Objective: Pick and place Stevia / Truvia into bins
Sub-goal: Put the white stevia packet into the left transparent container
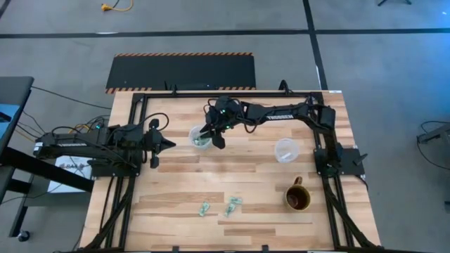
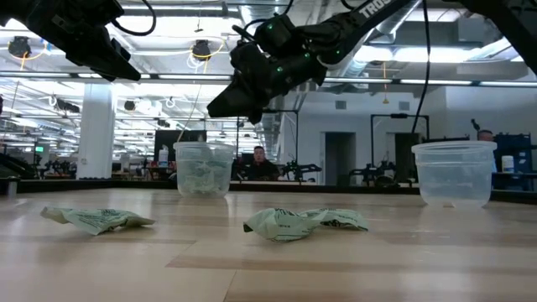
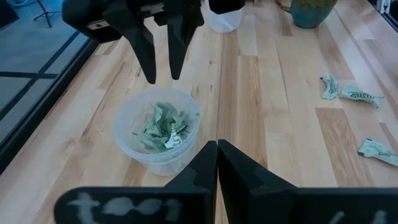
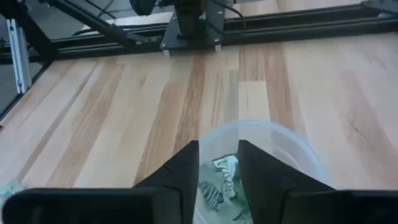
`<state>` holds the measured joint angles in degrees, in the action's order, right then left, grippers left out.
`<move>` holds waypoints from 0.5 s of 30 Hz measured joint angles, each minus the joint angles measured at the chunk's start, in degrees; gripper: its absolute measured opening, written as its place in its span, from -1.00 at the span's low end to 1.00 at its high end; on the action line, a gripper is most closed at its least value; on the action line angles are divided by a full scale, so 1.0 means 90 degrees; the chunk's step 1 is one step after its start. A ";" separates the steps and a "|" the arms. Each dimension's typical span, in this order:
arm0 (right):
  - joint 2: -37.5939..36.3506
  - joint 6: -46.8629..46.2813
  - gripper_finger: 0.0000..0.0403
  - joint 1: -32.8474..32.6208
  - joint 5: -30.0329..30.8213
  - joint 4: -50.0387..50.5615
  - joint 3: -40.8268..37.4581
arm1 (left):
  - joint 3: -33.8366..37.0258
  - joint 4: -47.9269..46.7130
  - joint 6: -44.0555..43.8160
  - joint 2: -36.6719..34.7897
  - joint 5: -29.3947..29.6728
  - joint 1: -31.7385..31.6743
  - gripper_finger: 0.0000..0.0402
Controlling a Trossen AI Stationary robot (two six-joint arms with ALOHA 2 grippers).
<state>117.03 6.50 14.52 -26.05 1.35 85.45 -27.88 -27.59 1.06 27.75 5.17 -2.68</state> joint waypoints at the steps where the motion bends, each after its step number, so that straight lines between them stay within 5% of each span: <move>1: 0.0000 0.0001 -0.46 0.0000 0.0001 0.0049 0.0000 | 0.0000 0.0000 0.0000 0.0000 0.0000 0.0000 -1.00; 8: -0.0467 0.0207 -0.38 -0.0200 -0.0192 0.1513 0.0000 | 0.0000 0.0000 0.0000 0.0002 0.0000 0.0000 -1.00; 15: -0.1369 0.0383 -0.39 -0.1273 0.0239 0.3477 -0.0002 | 0.0000 -0.0004 0.0000 0.0002 0.0000 0.0001 -1.00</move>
<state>104.71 9.95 3.07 -23.90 32.65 85.43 -27.88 -27.63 1.06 27.76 5.17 -2.67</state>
